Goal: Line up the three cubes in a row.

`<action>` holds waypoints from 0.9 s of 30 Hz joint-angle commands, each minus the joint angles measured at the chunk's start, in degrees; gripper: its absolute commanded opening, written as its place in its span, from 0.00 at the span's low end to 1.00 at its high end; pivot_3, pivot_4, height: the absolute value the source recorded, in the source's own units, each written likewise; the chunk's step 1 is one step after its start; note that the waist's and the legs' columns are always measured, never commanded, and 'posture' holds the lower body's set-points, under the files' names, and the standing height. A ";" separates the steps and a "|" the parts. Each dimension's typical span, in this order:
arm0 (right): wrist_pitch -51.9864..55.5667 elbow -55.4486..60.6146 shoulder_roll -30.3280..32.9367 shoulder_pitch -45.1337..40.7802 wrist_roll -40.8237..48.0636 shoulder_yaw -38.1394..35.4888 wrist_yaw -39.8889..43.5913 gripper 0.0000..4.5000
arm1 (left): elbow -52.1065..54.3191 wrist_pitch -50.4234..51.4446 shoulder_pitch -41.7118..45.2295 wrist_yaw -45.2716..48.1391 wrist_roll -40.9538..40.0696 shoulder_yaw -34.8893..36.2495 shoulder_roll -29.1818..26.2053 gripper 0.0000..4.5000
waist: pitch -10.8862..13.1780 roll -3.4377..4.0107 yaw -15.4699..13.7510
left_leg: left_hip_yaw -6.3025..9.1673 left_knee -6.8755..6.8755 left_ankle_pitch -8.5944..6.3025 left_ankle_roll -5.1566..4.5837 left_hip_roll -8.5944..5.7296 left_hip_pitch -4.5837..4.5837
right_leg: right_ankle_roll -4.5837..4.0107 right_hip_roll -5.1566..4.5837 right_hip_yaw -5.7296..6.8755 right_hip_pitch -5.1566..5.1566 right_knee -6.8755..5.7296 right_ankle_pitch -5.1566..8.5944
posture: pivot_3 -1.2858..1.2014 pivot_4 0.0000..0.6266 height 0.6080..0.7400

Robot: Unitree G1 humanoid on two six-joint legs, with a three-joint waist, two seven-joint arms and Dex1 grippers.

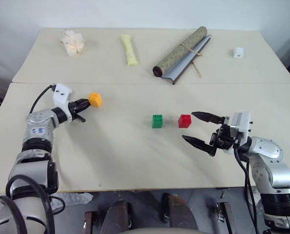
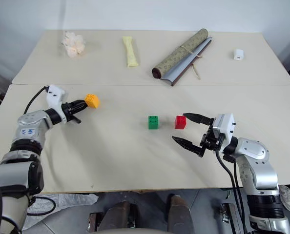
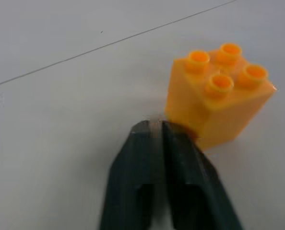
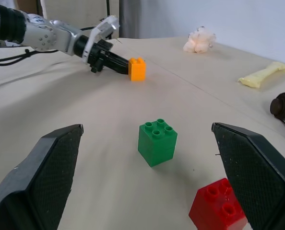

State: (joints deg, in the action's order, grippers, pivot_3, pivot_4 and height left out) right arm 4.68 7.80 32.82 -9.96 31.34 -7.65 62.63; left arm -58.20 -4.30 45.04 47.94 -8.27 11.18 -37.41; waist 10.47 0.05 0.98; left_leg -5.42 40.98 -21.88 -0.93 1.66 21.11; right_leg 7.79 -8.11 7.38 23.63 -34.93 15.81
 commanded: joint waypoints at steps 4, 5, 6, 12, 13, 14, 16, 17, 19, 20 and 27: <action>-1.41 1.53 0.85 1.36 0.88 -1.38 0.94 1.00 | 39.97 14.88 -21.14 -0.72 -12.37 7.17 0.04 0.61 | 0.00 0.00 0.39 | 0.06 0.03 0.00 0.00 0.01 0.01 | 0.00 -0.07 0.00 -0.01 -0.03 0.00 | 0.52 0.24 1.00; -1.38 1.21 1.20 1.18 1.15 -1.68 1.31 1.00 | 45.03 17.00 -23.92 -3.14 -13.30 8.06 0.96 0.67 | 0.00 0.00 0.17 | 0.10 0.05 0.00 0.00 0.00 0.03 | 0.00 -0.10 0.02 -0.02 -0.05 0.00 | 0.52 0.24 1.00; -1.29 0.72 1.49 0.77 1.60 -2.06 1.75 1.00 | 48.88 18.52 -25.98 -4.80 -14.07 8.35 2.04 0.73 | 0.00 0.00 -0.13 | 0.12 0.08 0.00 0.00 0.00 0.02 | 0.00 -0.13 0.02 -0.03 -0.07 0.00 | 0.52 0.24 1.00; -1.02 -1.45 2.35 -1.31 1.94 -1.79 4.38 1.00 | 54.56 20.89 -26.33 -13.15 -12.86 5.81 8.66 0.86 | -0.01 -0.01 -1.94 | 0.12 0.29 0.00 -0.01 -0.06 -0.08 | -0.04 -0.22 -0.02 -0.16 -0.25 -0.04 | 0.52 0.24 1.00; -0.76 -1.45 2.24 -1.71 2.08 -1.77 4.35 1.00 | 54.09 20.59 -25.52 -14.85 -11.71 4.97 9.56 0.86 | -0.01 -0.01 -1.98 | 0.10 0.28 0.00 -0.01 -0.06 -0.08 | -0.04 -0.22 -0.02 -0.15 -0.24 -0.04 | 0.52 0.24 1.00; -0.53 -1.42 2.07 -2.19 2.23 -1.73 4.26 1.00 | 52.93 20.06 -24.15 -17.57 -10.28 4.27 10.88 0.86 | -0.01 -0.01 -2.19 | 0.09 0.26 0.00 -0.01 -0.07 -0.07 | -0.04 -0.21 -0.02 -0.14 -0.22 -0.04 | 0.52 0.24 1.00; -0.10 -1.13 1.55 -2.87 2.53 -1.47 3.97 1.00 | 49.07 17.75 -20.73 -23.15 -6.88 2.93 13.57 0.86 | -0.01 -0.01 -2.50 | 0.10 0.25 0.00 -0.01 -0.09 -0.03 | -0.04 -0.21 0.02 -0.13 -0.20 -0.04 | 0.52 0.24 1.00; 0.07 -0.97 1.25 -3.01 2.66 -1.28 3.85 1.00 | 47.06 16.84 -19.14 -25.01 -5.60 2.38 14.53 0.86 | -0.02 -0.03 -2.56 | 0.10 0.27 0.00 -0.01 -0.12 -0.04 | -0.03 -0.21 0.01 -0.13 -0.20 -0.05 | 0.52 0.24 1.00; 0.19 -0.89 0.76 -3.23 2.59 -0.74 3.81 1.00 | 42.93 15.02 -16.00 -26.93 -3.98 1.42 15.93 0.86 | -0.06 -0.09 -2.46 | 0.10 0.26 0.00 -0.02 -0.12 -0.04 | -0.02 -0.21 0.03 -0.15 -0.17 -0.05 | 0.52 0.24 1.00; 0.25 -0.94 0.45 -3.44 2.52 -0.43 3.72 1.00 | 39.97 14.00 -14.04 -28.57 -2.74 0.99 16.36 0.86 | -0.06 -0.10 -2.40 | 0.09 0.24 0.00 -0.02 -0.13 -0.04 | -0.02 -0.20 0.04 -0.14 -0.16 -0.05 | 0.52 0.24 1.00; 0.83 -0.10 -0.33 -4.26 2.57 0.78 3.41 1.00 | 29.11 13.14 -6.56 -30.02 -1.67 -0.16 17.28 0.82 | -0.06 -0.10 -2.16 | 0.06 0.17 0.01 -0.02 -0.12 -0.03 | -0.02 -0.16 0.07 -0.12 -0.10 -0.05 | 0.52 0.24 1.00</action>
State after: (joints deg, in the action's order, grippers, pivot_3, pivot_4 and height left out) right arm 5.55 5.38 32.65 -13.49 32.90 -6.48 66.23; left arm -29.08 9.72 37.67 18.81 -10.24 10.24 -19.66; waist 10.42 -0.04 -1.18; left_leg -5.36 41.15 -21.87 -0.95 1.54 21.09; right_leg 7.78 -8.26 7.46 23.51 -35.03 15.76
